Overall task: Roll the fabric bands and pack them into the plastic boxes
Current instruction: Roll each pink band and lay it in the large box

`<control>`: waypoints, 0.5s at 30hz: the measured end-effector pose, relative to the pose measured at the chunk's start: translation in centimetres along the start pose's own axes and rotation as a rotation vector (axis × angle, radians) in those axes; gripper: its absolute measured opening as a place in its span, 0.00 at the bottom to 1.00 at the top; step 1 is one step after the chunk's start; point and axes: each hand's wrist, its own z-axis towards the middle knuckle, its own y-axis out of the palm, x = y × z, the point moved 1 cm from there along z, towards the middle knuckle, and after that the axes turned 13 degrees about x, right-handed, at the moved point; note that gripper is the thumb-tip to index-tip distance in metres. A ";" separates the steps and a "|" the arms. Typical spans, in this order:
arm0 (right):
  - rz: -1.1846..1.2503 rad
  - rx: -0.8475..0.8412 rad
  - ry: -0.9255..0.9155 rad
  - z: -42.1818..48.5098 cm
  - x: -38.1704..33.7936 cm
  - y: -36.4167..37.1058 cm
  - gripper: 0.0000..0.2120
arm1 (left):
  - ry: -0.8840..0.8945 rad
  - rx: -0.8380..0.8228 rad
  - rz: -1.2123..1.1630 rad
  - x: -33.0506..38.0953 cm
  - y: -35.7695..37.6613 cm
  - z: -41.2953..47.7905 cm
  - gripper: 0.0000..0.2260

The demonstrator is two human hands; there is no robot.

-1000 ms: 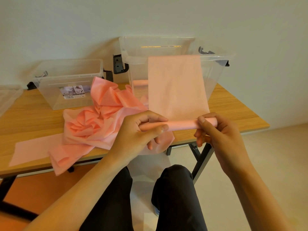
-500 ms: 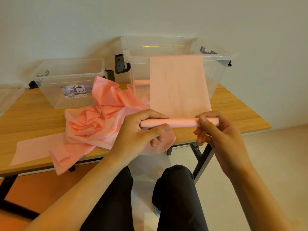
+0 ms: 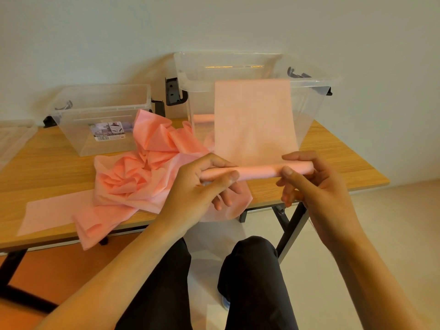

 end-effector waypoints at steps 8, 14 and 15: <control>-0.015 -0.007 -0.011 0.1 0.0 -0.1 0.15 | 0.000 -0.031 -0.011 0.0 0.1 -0.1 0.09; -0.033 -0.014 -0.021 0.1 -0.4 -0.2 0.16 | 0.010 -0.051 0.005 -0.1 0.1 0.0 0.07; -0.028 -0.014 -0.028 0.1 -0.5 -0.2 0.16 | 0.002 -0.048 0.001 -0.1 0.1 0.0 0.06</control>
